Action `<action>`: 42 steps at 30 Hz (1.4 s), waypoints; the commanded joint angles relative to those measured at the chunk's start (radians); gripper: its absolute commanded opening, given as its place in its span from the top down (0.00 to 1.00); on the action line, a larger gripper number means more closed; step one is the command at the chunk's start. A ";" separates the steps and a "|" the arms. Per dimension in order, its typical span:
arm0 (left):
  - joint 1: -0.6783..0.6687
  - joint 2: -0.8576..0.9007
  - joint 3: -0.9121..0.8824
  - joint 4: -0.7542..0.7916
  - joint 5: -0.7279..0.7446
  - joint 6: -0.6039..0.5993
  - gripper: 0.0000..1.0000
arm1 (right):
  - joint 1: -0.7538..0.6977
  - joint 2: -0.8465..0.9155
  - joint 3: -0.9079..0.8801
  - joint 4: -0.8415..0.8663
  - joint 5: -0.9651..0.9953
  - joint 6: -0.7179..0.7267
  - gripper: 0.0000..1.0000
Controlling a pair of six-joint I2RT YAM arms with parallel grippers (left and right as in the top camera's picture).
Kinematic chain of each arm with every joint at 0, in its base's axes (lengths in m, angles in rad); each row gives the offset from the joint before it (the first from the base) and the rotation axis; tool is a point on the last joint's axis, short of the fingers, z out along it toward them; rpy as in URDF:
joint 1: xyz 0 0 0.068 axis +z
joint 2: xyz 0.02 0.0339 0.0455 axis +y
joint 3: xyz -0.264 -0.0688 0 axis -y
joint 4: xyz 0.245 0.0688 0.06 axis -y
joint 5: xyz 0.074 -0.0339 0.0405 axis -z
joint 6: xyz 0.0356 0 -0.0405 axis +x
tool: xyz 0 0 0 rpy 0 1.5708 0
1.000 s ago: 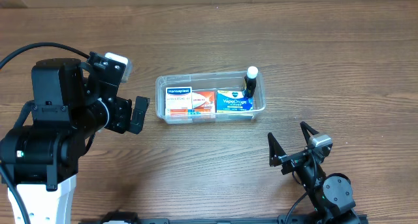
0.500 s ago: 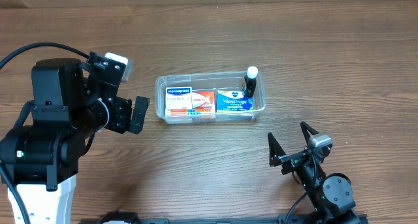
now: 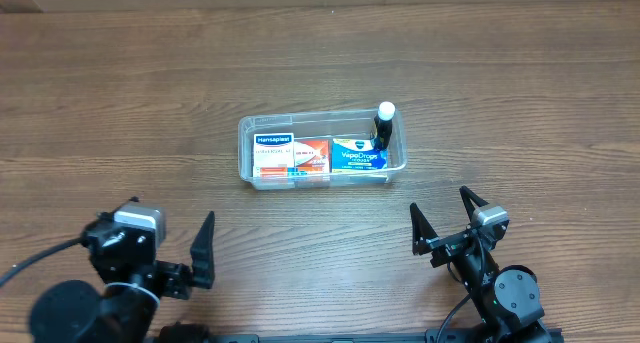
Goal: Pack container
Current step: 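Release the bottle upright and pull right gripper back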
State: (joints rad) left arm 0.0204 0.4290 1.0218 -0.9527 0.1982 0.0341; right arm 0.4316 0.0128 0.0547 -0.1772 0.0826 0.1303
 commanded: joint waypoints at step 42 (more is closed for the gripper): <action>-0.015 -0.425 -0.927 0.647 0.090 -0.360 0.00 | 0.001 -0.010 -0.003 0.005 0.006 -0.004 0.00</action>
State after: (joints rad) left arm 0.0116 0.0151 0.1032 -0.3134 0.2779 -0.3305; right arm 0.4320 0.0128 0.0540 -0.1768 0.0826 0.1303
